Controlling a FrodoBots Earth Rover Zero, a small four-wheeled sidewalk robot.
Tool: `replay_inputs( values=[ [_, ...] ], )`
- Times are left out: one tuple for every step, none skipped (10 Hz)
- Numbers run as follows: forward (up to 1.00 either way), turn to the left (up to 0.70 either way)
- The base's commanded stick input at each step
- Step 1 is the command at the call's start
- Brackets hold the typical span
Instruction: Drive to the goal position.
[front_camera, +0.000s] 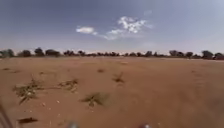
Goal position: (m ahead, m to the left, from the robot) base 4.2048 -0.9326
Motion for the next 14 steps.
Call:
replay_inputs(
  values=[
    [0.70, 0.00],
    [0.70, 0.00],
    [0.70, 0.00],
    [0.70, 0.00],
    [0.70, 0.00],
    [0.70, 0.00],
    [0.70, 0.00],
    [0.70, 0.00],
    [0.70, 0.00],
    [0.70, 0.00],
    [0.70, 0.00],
    [0.70, 0.00],
    [0.70, 0.00],
    [0.70, 0.00]
  ],
)
